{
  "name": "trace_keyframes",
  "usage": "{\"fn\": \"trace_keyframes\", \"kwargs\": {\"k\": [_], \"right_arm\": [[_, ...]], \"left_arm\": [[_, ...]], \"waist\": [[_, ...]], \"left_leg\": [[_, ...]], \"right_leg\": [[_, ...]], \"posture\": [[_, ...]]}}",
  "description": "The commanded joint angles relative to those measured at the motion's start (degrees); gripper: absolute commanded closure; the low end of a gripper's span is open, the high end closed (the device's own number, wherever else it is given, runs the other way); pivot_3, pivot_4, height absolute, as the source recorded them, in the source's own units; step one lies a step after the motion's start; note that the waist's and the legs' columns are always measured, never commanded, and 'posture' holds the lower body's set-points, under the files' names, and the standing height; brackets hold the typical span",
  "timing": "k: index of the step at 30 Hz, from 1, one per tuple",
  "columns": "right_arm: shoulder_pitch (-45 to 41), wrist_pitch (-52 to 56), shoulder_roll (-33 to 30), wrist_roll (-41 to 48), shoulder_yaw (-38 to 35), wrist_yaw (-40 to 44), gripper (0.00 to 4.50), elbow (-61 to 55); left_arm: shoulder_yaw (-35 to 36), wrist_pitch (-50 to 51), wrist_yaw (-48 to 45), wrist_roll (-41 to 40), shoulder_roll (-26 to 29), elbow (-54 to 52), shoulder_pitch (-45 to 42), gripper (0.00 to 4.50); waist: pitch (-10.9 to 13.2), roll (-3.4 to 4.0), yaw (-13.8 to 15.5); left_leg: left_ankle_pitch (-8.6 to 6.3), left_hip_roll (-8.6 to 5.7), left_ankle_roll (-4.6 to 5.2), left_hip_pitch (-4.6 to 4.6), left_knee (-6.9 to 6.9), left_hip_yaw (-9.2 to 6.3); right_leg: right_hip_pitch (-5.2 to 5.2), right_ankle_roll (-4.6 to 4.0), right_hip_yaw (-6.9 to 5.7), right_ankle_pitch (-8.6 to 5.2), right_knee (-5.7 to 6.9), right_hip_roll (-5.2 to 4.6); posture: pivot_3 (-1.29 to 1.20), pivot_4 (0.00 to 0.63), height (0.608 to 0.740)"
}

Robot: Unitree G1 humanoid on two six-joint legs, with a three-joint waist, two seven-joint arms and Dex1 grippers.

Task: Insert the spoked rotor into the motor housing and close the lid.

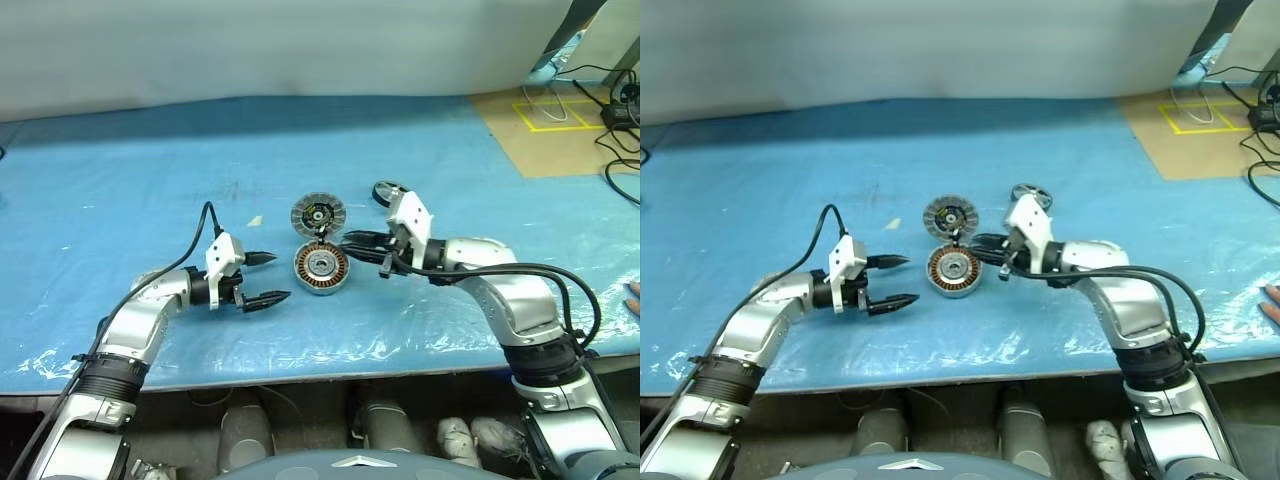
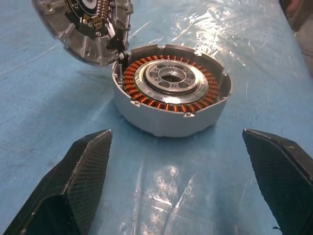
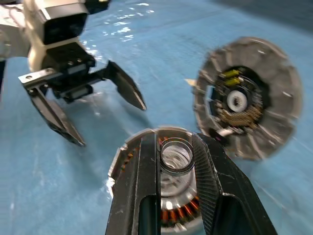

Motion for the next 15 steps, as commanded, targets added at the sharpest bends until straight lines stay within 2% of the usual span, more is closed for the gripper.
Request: {"fn": "trace_keyframes", "kwargs": {"k": [1, 8, 15], "right_arm": [[-2.4, -3.3, 0.8, -2.4, 3.5, 0.7, 3.93, 4.6], [-7.0, -9.7, 3.0, -6.0, 6.3, 2.2, 3.93, 15.5], [-6.7, -9.7, 3.3, -6.3, 7.3, 4.6, 3.93, 15.6]], "left_arm": [[0.5, 0.3, 0.2, -0.8, -0.2, -2.5, -0.8, 0.0], [0.6, 1.9, 1.3, -1.0, -0.1, -7.1, 1.0, 0.0], [0.3, 4.4, 3.2, -1.0, -0.4, -10.5, 1.8, 0.0]], "waist": [[0.0, 0.0, 0.0], [0.0, 0.0, 0.0], [0.0, 0.0, 0.0]], "left_leg": [[0.0, 0.0, 0.0, -0.01, 0.0, 0.0], [0.01, -0.01, -0.01, -0.08, -0.03, 0.0], [0.01, -0.01, 0.0, -0.09, 0.02, 0.0]], "right_leg": [[0.0, 0.0, 0.0, 0.0, 0.0, 0.0], [-0.11, 0.0, -0.03, 0.0, -0.01, -0.01], [-0.08, 0.0, -0.03, 0.0, 0.03, -0.01]], "posture": [[0.0, 0.15, 0.74], [0.0, 0.15, 0.74], [0.0, 0.15, 0.74]]}}
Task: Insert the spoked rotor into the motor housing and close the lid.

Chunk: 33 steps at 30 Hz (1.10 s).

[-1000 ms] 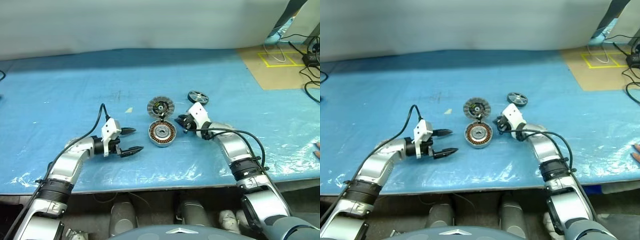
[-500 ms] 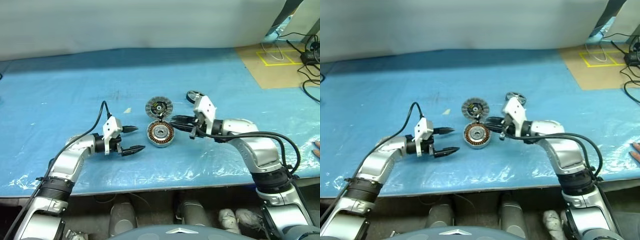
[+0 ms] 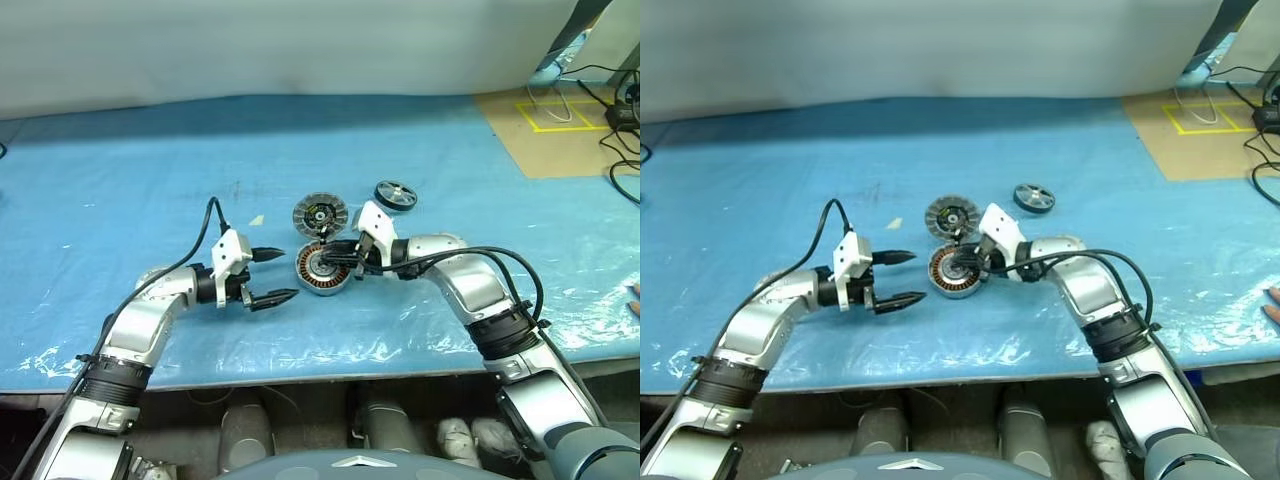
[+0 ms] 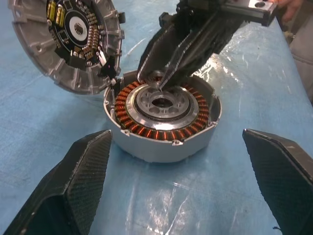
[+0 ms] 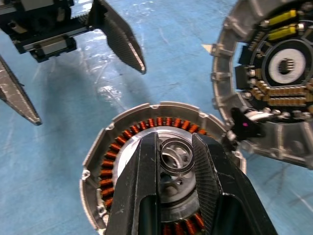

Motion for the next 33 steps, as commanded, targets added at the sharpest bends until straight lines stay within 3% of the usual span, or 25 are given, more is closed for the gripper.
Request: {"fn": "trace_keyframes", "kwargs": {"k": [1, 25, 31, 33], "right_arm": [[-0.6, -1.1, 0.1, 0.2, -0.3, 1.0, 3.93, -0.9], [-0.2, -7.0, 0.3, -6.6, 2.2, 0.1, 3.93, 6.0], [0.3, -5.2, 1.2, -5.7, 1.9, -0.4, 1.91, 5.0], [0.3, -4.7, 1.2, -4.6, 1.2, 0.3, 1.91, 4.1]], "left_arm": [[0.2, 0.8, 0.6, -0.9, 0.1, -2.9, 0.4, 0.0], [-0.2, 3.5, 1.1, -1.0, 0.0, -4.1, -1.2, 0.0], [-0.1, 3.7, 1.2, -1.0, 0.1, -4.2, -1.1, 0.0], [0.0, 3.7, 1.1, -1.0, 0.2, -4.2, -1.0, 0.0]], "waist": [[0.0, 0.0, 0.0], [0.0, 0.0, 0.0], [0.0, 0.0, 0.0], [0.0, 0.0, 0.0]], "left_leg": [[0.0, 0.0, 0.0, 0.0, 0.02, 0.0], [0.0, 0.01, 0.0, 0.04, 0.19, 0.0], [0.0, 0.01, 0.0, 0.06, 0.21, -0.01], [0.0, 0.01, 0.0, 0.06, 0.21, -0.01]], "right_leg": [[0.0, 0.0, 0.0, 0.0, 0.02, 0.0], [0.1, 0.0, 0.02, 0.0, 0.17, -0.02], [0.12, 0.0, 0.03, 0.0, 0.19, -0.02], [0.12, 0.0, 0.03, 0.0, 0.18, -0.02]], "posture": [[0.0, 0.15, 0.74], [0.0, 0.15, 0.74], [0.0, 0.15, 0.74], [0.0, 0.15, 0.74]]}}
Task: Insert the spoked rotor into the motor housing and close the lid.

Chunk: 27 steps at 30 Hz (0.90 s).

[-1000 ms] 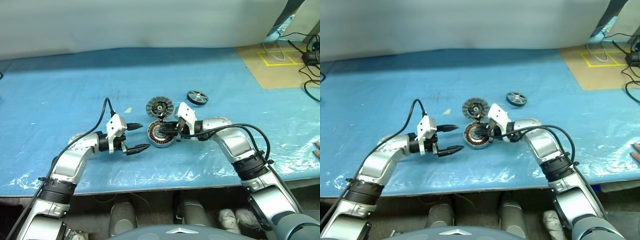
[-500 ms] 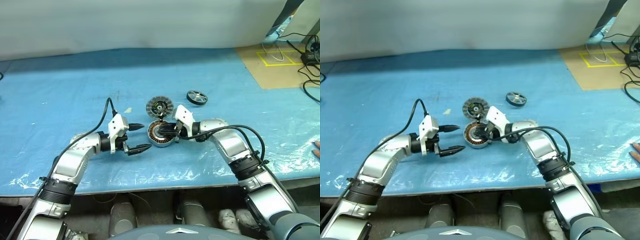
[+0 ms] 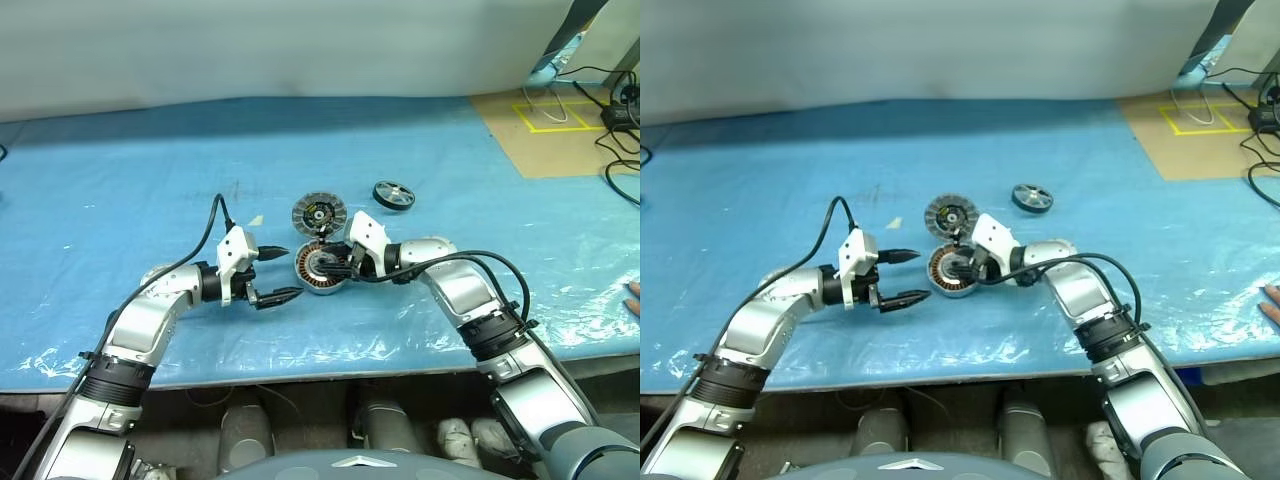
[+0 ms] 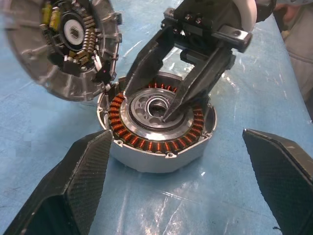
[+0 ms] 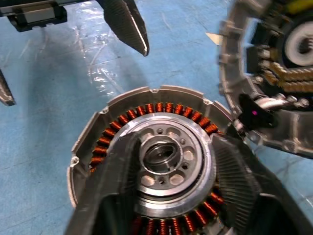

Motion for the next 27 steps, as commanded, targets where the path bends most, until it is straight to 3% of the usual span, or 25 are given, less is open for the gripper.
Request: {"fn": "trace_keyframes", "kwargs": {"k": [1, 12, 15, 20, 21, 27], "right_arm": [[0.4, 1.5, -0.1, 0.8, -0.4, 0.8, 1.91, -1.2], [-0.5, 5.2, 0.1, 7.2, -7.3, -0.1, 1.91, -6.5], [0.2, 5.2, -0.4, 6.6, -7.1, 0.0, 2.51, -7.6], [1.1, 4.0, 0.3, 4.8, -5.6, -0.8, 4.3, -5.3], [1.1, 3.8, 0.4, 4.4, -5.1, -0.9, 4.47, -5.2], [0.6, 4.6, 1.4, 3.8, -3.8, -1.2, 4.47, -4.6]], "left_arm": [[0.6, -0.1, -0.1, -1.0, 0.4, -2.2, -0.4, 0.0], [0.5, -0.2, -0.1, -0.9, 0.5, -2.0, 0.1, 0.0], [0.5, -0.4, -0.2, -0.8, 0.5, -1.8, 0.2, 0.0], [0.3, -0.5, -0.3, -0.9, 0.2, -1.4, 0.0, 0.0], [0.3, -0.5, -0.3, -0.9, 0.2, -1.4, -0.1, 0.0], [0.1, -0.9, -0.7, -0.7, 0.1, -1.0, -0.2, 0.0]], "waist": [[0.0, 0.0, 0.0], [0.0, 0.0, 0.1], [0.0, 0.0, 0.0], [0.0, 0.0, 0.0], [0.0, 0.0, 0.0], [0.0, 0.0, 0.0]], "left_leg": [[0.0, 0.0, 0.0, 0.0, -0.01, 0.0], [0.0, 0.0, 0.0, -0.03, -0.01, 0.0], [0.0, 0.01, 0.0, -0.04, -0.02, 0.0], [0.0, 0.0, 0.0, -0.03, -0.01, 0.0], [0.0, 0.0, 0.0, -0.04, -0.01, 0.0], [0.0, 0.0, 0.0, -0.03, -0.02, 0.0]], "right_leg": [[0.0, 0.0, 0.0, 0.0, -0.01, 0.0], [-0.05, 0.0, 0.0, 0.0, -0.01, 0.0], [-0.05, 0.0, 0.0, 0.0, -0.02, 0.01], [-0.04, 0.0, 0.0, 0.0, -0.02, 0.0], [-0.05, 0.0, 0.0, 0.0, -0.02, 0.0], [-0.06, 0.0, -0.01, 0.0, -0.04, 0.0]], "posture": [[0.0, 0.15, 0.74], [0.0, 0.15, 0.74], [0.0, 0.15, 0.74], [0.0, 0.15, 0.74], [0.0, 0.15, 0.74], [0.0, 0.15, 0.74]]}}
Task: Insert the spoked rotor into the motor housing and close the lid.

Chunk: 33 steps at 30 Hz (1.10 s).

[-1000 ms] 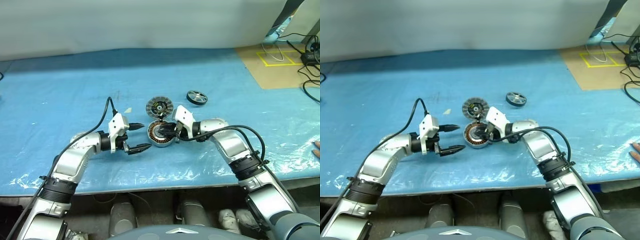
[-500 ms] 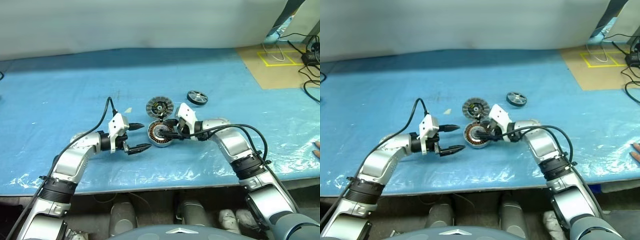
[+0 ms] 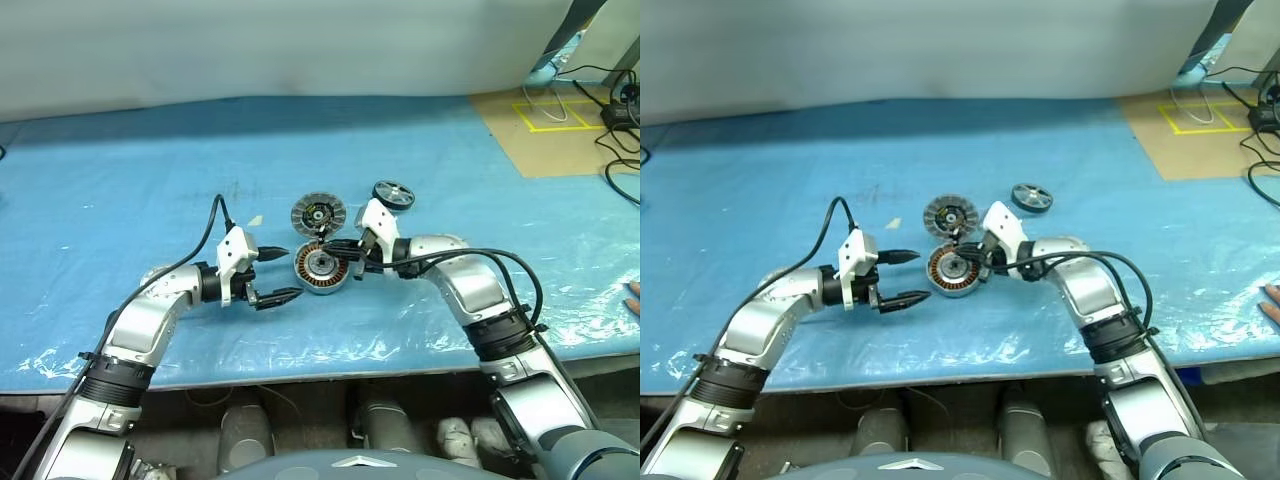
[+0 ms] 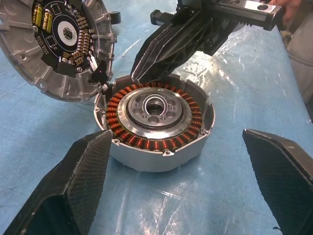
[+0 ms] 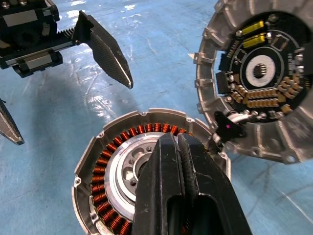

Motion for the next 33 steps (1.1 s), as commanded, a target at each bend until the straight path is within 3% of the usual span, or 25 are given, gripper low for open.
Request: {"fn": "trace_keyframes", "kwargs": {"k": [1, 12, 21, 33], "right_arm": [[-0.4, -0.5, 0.2, -0.1, 0.5, 0.1, 4.47, -0.5], [1.7, -6.7, -3.8, -8.4, 6.7, -0.4, 4.47, 5.9], [3.1, -9.7, -6.4, -14.7, 11.9, -0.2, 4.47, 8.6], [1.7, -9.5, -6.1, -16.0, 10.6, -3.2, 4.47, 11.9]], "left_arm": [[0.2, -0.9, -0.4, -0.7, 0.0, -0.9, -0.3, 0.0], [0.2, -1.7, -0.4, -0.4, 0.0, -0.5, 0.1, 0.0], [-0.1, -2.0, -0.7, -0.4, -0.1, 0.0, -0.2, 0.0], [-0.5, -2.5, -0.9, -0.2, -0.4, 0.5, -0.4, 0.0]], "waist": [[0.0, 0.0, 0.0], [0.0, -0.01, 0.0], [-0.3, -0.11, 0.2], [-0.7, -0.23, 0.7]], "left_leg": [[0.0, 0.0, 0.0, 0.0, 0.0, 0.0], [0.0, -0.01, 0.0, 0.07, 0.0, 0.0], [-0.02, -0.03, 0.02, 0.75, -0.01, 0.0], [-0.06, -0.1, 0.09, 0.89, -0.17, 0.0]], "right_leg": [[0.0, 0.0, 0.0, 0.0, -0.01, 0.0], [0.13, 0.0, 0.0, 0.0, 0.0, -0.02], [0.89, 0.05, 0.0, -0.04, -0.1, -0.07], [1.1, 0.21, 0.01, -0.13, -0.33, -0.11]], "posture": [[0.0, 0.15, 0.74], [0.0, 0.15, 0.74], [0.0, 0.15, 0.74], [0.0, 0.15, 0.74]]}}
